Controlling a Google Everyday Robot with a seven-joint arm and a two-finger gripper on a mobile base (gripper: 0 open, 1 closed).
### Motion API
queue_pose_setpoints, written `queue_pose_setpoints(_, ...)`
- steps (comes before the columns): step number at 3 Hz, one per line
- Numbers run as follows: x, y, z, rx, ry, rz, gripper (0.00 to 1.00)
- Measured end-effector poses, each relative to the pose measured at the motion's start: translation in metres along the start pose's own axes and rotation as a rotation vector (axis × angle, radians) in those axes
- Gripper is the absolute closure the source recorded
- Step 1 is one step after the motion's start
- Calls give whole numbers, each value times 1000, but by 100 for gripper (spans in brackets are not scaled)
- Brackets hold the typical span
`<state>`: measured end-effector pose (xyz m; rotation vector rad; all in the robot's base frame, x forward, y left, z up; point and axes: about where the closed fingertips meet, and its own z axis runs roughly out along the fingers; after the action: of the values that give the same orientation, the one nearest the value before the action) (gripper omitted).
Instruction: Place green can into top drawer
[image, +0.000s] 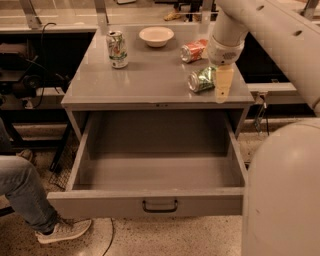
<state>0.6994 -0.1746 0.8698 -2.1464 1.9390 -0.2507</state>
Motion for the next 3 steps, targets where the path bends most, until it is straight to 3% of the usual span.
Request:
queue_pose_setpoints(1, -4, -4, 12, -35, 10, -20, 18)
queue_pose_setpoints(3, -5, 3, 23, -84, -4, -12, 65)
